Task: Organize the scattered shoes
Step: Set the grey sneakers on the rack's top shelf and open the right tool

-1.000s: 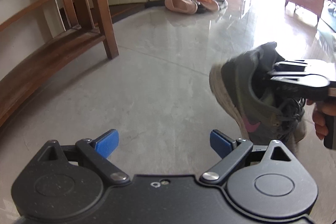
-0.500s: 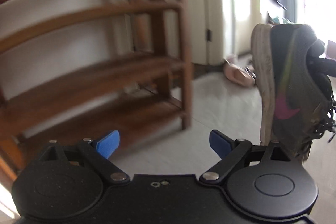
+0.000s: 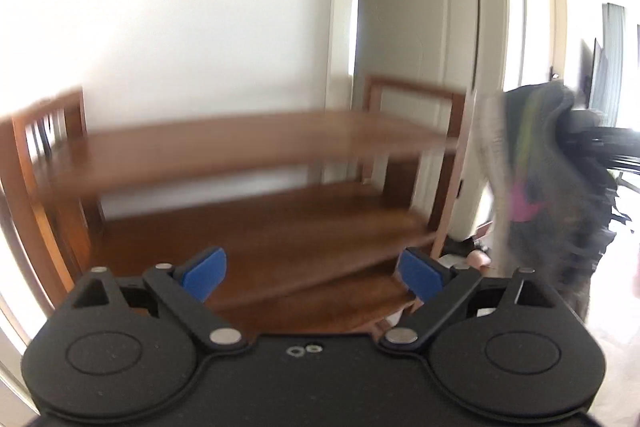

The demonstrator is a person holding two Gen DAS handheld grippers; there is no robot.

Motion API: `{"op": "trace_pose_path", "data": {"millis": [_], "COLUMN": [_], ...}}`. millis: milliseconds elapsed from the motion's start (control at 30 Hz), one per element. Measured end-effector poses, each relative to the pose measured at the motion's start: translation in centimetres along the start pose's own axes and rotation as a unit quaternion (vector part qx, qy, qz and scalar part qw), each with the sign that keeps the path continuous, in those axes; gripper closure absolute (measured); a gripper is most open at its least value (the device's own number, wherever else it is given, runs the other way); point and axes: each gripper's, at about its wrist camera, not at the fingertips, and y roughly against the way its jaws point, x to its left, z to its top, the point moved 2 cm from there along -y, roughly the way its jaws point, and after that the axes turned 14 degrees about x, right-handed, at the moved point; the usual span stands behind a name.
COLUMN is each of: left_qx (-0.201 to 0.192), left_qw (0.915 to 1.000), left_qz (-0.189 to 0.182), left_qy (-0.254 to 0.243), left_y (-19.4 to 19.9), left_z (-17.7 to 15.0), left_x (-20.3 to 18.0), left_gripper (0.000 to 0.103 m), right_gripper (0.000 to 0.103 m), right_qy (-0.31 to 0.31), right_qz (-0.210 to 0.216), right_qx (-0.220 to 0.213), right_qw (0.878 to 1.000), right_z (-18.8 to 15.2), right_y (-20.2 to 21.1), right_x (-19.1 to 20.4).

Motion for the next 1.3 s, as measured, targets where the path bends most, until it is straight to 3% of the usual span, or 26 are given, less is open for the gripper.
{"op": "trace_pose_path", "data": {"millis": [133, 167, 267, 400, 533, 633, 867, 933, 967, 1033, 1100, 1167, 1300], "left_qx": [-0.011, -0.012, -0.009, 0.003, 0.017, 0.024, 0.022, 0.028, 0.030, 0.034, 0.036, 0.039, 0.039], "left_qw": [0.9997, 0.9996, 0.9985, 0.9910, 0.9781, 0.9707, 0.9647, 0.9623, 0.9616, 0.9601, 0.9579, 0.9546, 0.9352], "left_qz": [0.019, 0.024, 0.055, 0.118, 0.155, 0.163, 0.184, 0.184, 0.184, 0.189, 0.198, 0.208, 0.255], "left_qy": [-0.007, -0.008, 0.002, 0.063, 0.138, 0.175, 0.188, 0.199, 0.201, 0.203, 0.205, 0.209, 0.243], "left_y": [4.5, 4.9, 4.4, 2.5, 1.7, 0.3, -2.3, -2.2, -1.8, -1.7, -1.0, 0.2, 4.7], "left_z": [4.7, 5.5, 7.5, 8.4, 8.7, 9.3, 10.4, 10.2, 9.5, 8.9, 8.0, 6.8, 2.4], "left_x": [0.9, 1.0, 0.9, -0.1, -1.8, -3.5, -5.1, -4.7, -4.8, -4.0, -2.9, -1.7, 3.2], "left_gripper": [0.003, 0.003, 0.003, 0.003, 0.004, 0.004, 0.004, 0.004, 0.004, 0.004, 0.004, 0.004, 0.004], "right_gripper": [0.073, 0.073, 0.073, 0.073, 0.073, 0.072, 0.070, 0.066, 0.065, 0.046, 0.036, 0.036, 0.028], "right_qy": [0.013, 0.016, 0.020, 0.026, 0.040, 0.048, 0.111, 0.121, 0.123, 0.141, 0.148, 0.141, 0.117], "right_qz": [0.005, 0.007, 0.020, 0.062, 0.081, 0.084, 0.081, 0.055, 0.049, 0.016, 0.001, -0.011, 0.016], "right_qx": [0.024, 0.023, 0.024, 0.047, 0.091, 0.137, 0.241, 0.267, 0.270, 0.279, 0.254, 0.200, 0.112], "right_qw": [1.000, 1.000, 0.999, 0.997, 0.992, 0.986, 0.961, 0.955, 0.954, 0.950, 0.956, 0.969, 0.987], "right_z": [10.2, 11.4, 16.2, 21.5, 24.7, 27.2, 28.7, 28.9, 28.9, 29.2, 29.9, 31.1, 30.6], "right_y": [-1.3, -1.9, -5.7, -14.2, -21.3, -27.0, -35.2, -37.0, -37.1, -37.2, -35.7, -32.7, -25.2], "right_x": [2.7, 2.9, 3.3, 2.5, 1.8, 1.7, 4.2, 5.0, 5.1, 5.6, 5.6, 5.2, 4.6]}}
